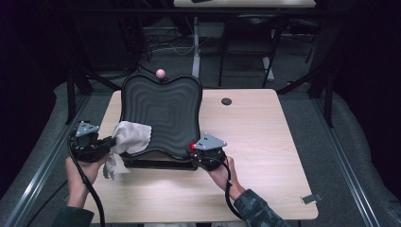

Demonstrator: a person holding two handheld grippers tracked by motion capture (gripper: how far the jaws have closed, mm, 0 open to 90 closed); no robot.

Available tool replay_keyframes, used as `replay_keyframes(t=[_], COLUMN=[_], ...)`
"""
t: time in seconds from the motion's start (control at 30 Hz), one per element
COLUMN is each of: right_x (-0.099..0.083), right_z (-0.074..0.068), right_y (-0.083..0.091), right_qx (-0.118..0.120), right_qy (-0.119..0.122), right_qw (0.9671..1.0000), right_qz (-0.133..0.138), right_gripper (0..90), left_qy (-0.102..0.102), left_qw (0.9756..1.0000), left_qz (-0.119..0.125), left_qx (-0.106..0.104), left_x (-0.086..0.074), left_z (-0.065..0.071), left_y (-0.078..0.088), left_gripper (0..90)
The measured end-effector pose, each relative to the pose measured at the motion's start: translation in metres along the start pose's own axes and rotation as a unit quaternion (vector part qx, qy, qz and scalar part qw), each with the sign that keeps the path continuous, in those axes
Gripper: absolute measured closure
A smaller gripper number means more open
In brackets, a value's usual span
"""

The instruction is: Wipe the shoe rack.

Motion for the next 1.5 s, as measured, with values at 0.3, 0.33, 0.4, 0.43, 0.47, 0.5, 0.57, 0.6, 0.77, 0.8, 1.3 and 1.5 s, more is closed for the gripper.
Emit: replay_keyframes(t=[0.3,0.33,0.4,0.43,0.47,0.5,0.57,0.6,0.77,0.8,1.3,1.5], right_x=[0.0,0.0,0.0,0.0,0.0,0.0,0.0,0.0,0.0,0.0,0.0,0.0], right_z=[0.0,0.0,0.001,0.0,0.001,0.001,0.001,0.001,0.001,0.001,0.001,0.001], right_y=[0.001,0.001,0.001,0.001,0.001,0.001,0.001,0.0,0.0,0.0,0.0,0.0], right_qx=[0.001,0.002,0.001,0.002,0.002,0.002,0.001,0.001,0.002,0.002,0.002,0.003], right_qy=[0.003,0.003,0.003,0.003,0.003,0.003,0.003,0.003,0.002,0.003,0.003,0.003], right_qw=[1.0,1.0,1.0,1.0,1.0,1.0,1.0,1.0,1.0,1.0,1.0,1.0], right_qz=[-0.005,-0.005,-0.006,-0.005,-0.005,-0.005,-0.005,-0.003,-0.002,-0.003,-0.004,-0.005], right_gripper=[60.3,60.3,60.3,60.3,60.3,60.3,60.3,60.3,60.3,60.3,60.3,60.3], left_qy=[-0.004,0.002,0.011,0.019,0.024,0.027,0.028,0.027,0.0,-0.006,-0.011,0.001], left_qw=[0.9994,0.9992,0.9985,0.9985,0.9984,0.9987,0.9993,0.9994,0.9992,0.9992,0.9986,0.9965], left_qz=[-0.027,-0.031,-0.038,-0.035,-0.032,-0.023,0.001,0.014,0.039,0.04,-0.013,-0.024], left_qx=[0.023,0.025,0.037,0.038,0.039,0.037,0.025,0.018,0.003,0.004,0.05,0.081], left_x=[-0.012,-0.015,-0.02,-0.022,-0.022,-0.021,-0.017,-0.013,-0.002,-0.002,-0.016,-0.022], left_z=[-0.012,-0.016,-0.024,-0.027,-0.029,-0.03,-0.027,-0.024,-0.006,-0.005,-0.025,-0.037], left_y=[0.002,0.001,-0.003,-0.004,-0.004,-0.003,0.001,0.003,-0.001,-0.002,-0.01,-0.009], left_gripper=[83.8,83.8,83.8,83.7,83.7,83.6,83.6,83.7,83.1,82.7,84.5,84.5])
Point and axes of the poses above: each handheld gripper's, and its own axes: y roughly backward along the jaws, x roughly out of its top, z roughly to its right, the point moved 6 cm from there along -y, roughly forward along the jaws, and after that the axes turned 4 degrees about -x, right-handed, at the moved point
